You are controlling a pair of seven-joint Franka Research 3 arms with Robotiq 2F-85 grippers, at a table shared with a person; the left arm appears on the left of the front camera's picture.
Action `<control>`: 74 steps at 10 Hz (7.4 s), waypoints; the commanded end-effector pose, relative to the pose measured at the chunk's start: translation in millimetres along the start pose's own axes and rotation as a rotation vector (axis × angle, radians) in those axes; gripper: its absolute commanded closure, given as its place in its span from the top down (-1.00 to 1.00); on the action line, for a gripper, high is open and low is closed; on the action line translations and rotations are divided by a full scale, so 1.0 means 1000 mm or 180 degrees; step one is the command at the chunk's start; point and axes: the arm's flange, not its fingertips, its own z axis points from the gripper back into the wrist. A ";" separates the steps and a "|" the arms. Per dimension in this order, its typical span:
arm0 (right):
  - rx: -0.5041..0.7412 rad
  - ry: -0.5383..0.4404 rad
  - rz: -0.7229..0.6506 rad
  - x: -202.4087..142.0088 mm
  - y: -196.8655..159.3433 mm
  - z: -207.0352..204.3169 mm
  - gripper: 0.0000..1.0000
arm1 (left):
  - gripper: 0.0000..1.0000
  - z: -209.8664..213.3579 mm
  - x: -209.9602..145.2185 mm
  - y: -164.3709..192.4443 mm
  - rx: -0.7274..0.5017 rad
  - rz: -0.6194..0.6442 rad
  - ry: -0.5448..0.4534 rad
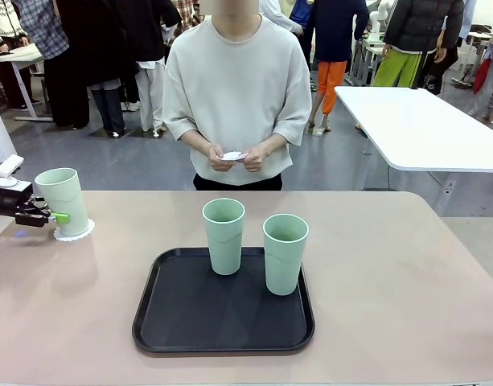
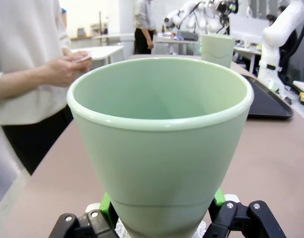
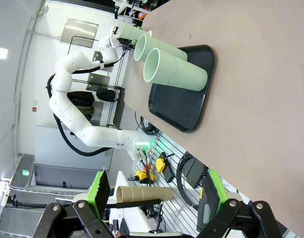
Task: Place coasters on the table and set cups on them.
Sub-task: Pick up one Reusable plastic cup and place it on a coaster set by the human, then take one Reusable plastic cup from the Flat Tray and place it on a coaster set by the human.
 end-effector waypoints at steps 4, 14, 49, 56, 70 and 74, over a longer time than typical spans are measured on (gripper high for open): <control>0.0050 -0.0013 0.0044 0.001 0.002 0.000 1.00 | 0.68 -0.001 -0.003 -0.005 0.0001 -0.0025 0.0124; 0.0050 -0.0013 0.0044 0.001 0.002 0.000 1.00 | 1.00 -0.001 -0.006 -0.001 -0.0093 0.0004 0.0247; 0.0050 -0.0013 0.0044 0.001 0.002 0.000 1.00 | 1.00 -0.039 0.256 -0.176 0.1026 0.1224 0.3366; 0.0050 -0.0013 0.0044 0.001 0.002 0.000 1.00 | 1.00 -0.040 0.266 -0.173 0.0991 0.1323 0.3653; 0.0050 -0.0013 0.0044 0.001 0.002 0.000 1.00 | 1.00 0.141 0.170 -0.221 0.0097 0.3616 -0.0341; 0.0050 -0.0013 0.0044 0.001 0.002 0.000 1.00 | 1.00 0.170 0.135 -0.214 0.0025 0.3839 0.0059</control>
